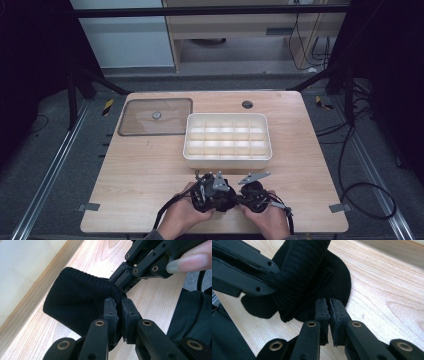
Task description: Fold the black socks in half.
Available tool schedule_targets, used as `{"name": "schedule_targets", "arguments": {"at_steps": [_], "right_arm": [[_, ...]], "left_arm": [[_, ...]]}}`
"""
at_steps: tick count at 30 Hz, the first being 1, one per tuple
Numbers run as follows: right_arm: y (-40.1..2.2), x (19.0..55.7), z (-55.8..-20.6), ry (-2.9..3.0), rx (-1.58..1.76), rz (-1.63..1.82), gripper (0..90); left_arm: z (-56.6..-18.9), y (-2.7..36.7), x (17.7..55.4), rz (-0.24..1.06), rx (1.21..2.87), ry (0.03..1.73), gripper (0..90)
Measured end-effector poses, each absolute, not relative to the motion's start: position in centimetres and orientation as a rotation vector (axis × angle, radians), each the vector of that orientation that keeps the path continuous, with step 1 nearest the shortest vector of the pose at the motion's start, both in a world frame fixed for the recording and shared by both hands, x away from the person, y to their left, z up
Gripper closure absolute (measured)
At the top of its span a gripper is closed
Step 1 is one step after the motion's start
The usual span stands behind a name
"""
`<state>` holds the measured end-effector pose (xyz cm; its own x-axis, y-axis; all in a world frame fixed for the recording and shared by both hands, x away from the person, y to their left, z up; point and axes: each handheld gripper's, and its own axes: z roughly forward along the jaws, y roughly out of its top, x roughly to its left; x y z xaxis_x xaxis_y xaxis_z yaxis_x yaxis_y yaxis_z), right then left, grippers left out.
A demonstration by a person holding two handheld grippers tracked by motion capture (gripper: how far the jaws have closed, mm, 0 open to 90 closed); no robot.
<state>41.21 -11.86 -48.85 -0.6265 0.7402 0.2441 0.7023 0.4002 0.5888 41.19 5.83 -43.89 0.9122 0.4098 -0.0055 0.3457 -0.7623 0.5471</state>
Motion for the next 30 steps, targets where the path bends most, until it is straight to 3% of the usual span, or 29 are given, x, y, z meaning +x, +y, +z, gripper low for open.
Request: {"name": "schedule_targets", "arguments": {"at_steps": [15,30], "right_arm": [[-15.7,41.0,-47.7,2.483,1.403,1.087,82.8],[-16.9,41.2,-47.6,2.455,1.425,1.082,81.4]], "left_arm": [[-44.6,4.4,41.6,0.130,2.548,0.530,83.3],[-44.8,3.1,41.9,0.117,2.562,0.527,82.8]]}}
